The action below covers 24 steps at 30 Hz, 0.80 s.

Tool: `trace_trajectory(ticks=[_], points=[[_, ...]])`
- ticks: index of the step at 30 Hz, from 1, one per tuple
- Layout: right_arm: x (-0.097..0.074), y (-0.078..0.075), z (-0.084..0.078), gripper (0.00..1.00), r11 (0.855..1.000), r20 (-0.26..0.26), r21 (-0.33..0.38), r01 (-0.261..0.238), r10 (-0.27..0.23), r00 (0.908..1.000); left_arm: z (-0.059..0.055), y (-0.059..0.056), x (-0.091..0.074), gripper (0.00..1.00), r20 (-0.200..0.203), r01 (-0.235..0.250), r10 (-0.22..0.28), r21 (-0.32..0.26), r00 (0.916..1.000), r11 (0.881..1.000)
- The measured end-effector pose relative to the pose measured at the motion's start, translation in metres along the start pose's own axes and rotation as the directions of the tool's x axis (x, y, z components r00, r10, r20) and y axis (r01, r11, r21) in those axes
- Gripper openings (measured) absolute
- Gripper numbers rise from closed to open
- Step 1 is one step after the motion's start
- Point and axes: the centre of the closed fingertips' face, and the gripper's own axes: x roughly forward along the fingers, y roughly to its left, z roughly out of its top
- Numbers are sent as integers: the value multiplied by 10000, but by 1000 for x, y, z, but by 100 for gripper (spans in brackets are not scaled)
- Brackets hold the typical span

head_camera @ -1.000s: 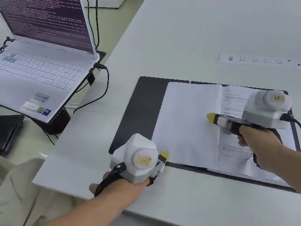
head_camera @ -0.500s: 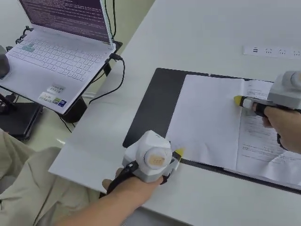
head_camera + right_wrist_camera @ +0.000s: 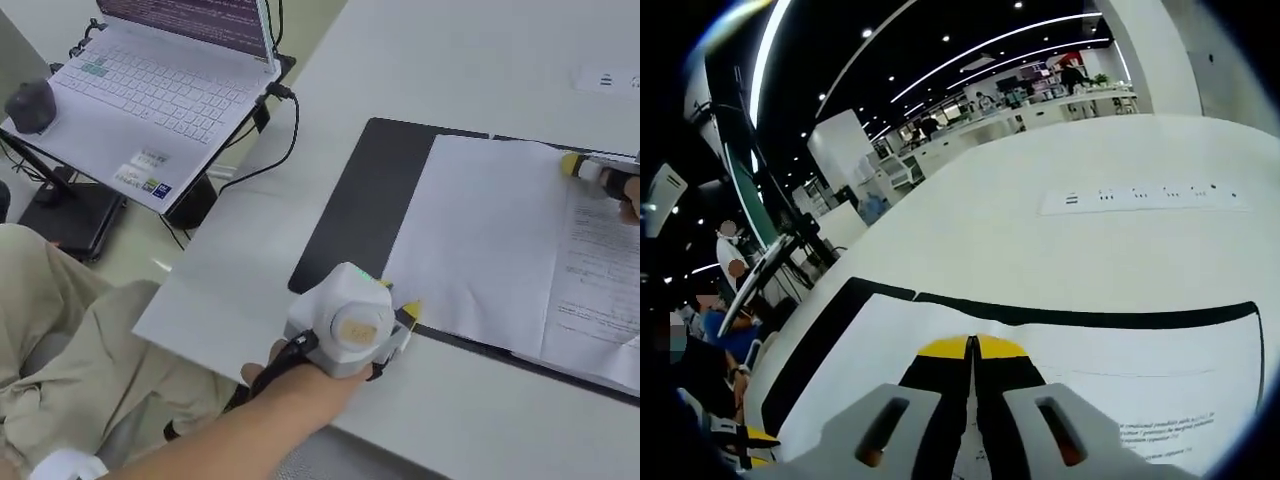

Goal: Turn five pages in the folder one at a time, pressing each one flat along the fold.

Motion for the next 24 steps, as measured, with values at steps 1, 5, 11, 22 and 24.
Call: trace_trajectory(ticks=[1,5,11,22,24], points=[[2,-1,2,0,10000,11,-42,27,-27,10000,0,0,0,20,15,0,0,10,10000,10000],[16,-10,8,0,9999,25,-75,134,-133,9999,0,0,0,20,39,-23,23,-46,10000,10000],[18,-10,7,0,9996,12,-260,142,-142,9999,0,0,0,20,76,-53,53,-82,10000,10000],[7,1,1,0,9980,-73,-625,59,-64,10000,0,0,0,20,40,-69,69,-92,10000,9999],[6,2,-1,0,9977,-105,-672,22,-29,9999,0,0,0,20,35,-68,68,-83,10000,9999]])
